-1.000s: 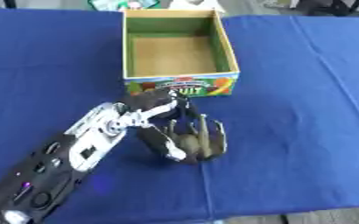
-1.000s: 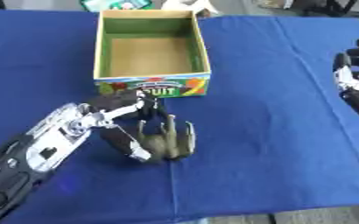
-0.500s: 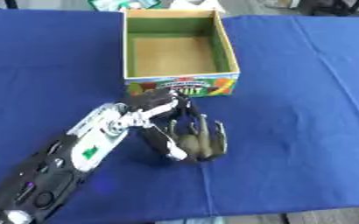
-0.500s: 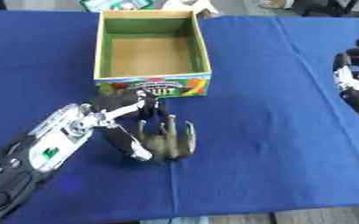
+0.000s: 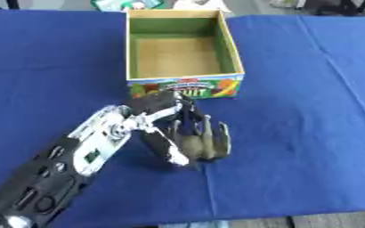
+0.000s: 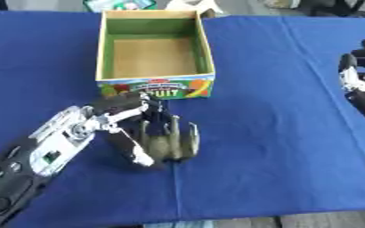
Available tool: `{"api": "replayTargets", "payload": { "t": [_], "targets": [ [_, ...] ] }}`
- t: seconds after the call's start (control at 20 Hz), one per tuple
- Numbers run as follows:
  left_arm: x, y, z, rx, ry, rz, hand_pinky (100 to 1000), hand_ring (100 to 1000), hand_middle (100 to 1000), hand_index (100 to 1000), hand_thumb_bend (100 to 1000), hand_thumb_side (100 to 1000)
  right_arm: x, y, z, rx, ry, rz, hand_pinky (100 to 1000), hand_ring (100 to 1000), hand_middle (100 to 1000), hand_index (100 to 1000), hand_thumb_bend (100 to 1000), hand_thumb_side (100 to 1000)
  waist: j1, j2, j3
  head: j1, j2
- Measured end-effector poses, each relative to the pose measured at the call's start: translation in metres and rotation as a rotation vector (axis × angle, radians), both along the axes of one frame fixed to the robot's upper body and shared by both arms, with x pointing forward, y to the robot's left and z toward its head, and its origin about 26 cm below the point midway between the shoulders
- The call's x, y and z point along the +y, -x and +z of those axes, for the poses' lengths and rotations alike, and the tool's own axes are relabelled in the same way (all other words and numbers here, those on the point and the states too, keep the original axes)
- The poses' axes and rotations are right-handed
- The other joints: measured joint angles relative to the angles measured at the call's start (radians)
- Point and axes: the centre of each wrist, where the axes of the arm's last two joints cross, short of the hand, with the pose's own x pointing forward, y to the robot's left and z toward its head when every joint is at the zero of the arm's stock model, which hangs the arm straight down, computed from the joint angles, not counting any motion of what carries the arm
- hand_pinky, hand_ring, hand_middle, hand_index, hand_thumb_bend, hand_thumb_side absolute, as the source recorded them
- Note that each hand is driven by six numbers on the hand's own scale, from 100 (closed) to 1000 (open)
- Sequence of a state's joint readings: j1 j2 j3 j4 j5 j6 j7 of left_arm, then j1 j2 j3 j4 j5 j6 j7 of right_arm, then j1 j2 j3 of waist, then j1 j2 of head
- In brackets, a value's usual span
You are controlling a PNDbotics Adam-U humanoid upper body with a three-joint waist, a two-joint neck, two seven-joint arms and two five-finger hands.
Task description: Pick up objects on the table and place them in the box.
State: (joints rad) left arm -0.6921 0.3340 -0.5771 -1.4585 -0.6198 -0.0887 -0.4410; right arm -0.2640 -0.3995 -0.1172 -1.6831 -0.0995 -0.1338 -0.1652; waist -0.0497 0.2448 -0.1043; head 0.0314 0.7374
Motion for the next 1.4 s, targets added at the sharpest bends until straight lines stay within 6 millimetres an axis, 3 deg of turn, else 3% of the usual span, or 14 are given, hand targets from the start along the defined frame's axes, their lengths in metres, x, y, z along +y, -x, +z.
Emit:
{"api": "replayTargets", "payload": {
  "t": [0.15, 0.7, 1.2, 1.4],
  "targets": [
    [-0.0012, 0.0022, -0.0009, -0.010, -0.014, -0.007, 607, 635, 612, 751, 742, 386, 0.0000, 0.0000, 0.0000, 0.000, 0.000, 0.000, 568, 690, 649, 781, 246, 263, 0.002, -0.002, 0.000, -0.001, 0.000],
    [-0.0039, 0.0056, -0.0010, -0.036, -0.041, -0.015, 517, 536, 515, 691, 469, 100, -0.0001, 0.0001, -0.0001, 0.000, 0.000, 0.000, 568, 690, 649, 780, 247, 262, 0.005, -0.002, 0.000, -0.004, 0.000],
    [-0.0047, 0.0065, 0.0004, -0.027, -0.031, -0.005, 449, 463, 434, 595, 299, 100, -0.0001, 0.0001, -0.0002, 0.001, 0.000, 0.000, 568, 690, 649, 780, 246, 262, 0.004, -0.002, -0.001, -0.007, 0.000],
    [-0.0052, 0.0072, 0.0015, -0.031, -0.018, 0.005, 439, 452, 419, 579, 284, 100, -0.0001, 0.0001, -0.0002, 0.001, 0.000, 0.000, 568, 689, 649, 780, 246, 262, 0.004, -0.002, -0.001, -0.008, 0.000]
  ]
}}
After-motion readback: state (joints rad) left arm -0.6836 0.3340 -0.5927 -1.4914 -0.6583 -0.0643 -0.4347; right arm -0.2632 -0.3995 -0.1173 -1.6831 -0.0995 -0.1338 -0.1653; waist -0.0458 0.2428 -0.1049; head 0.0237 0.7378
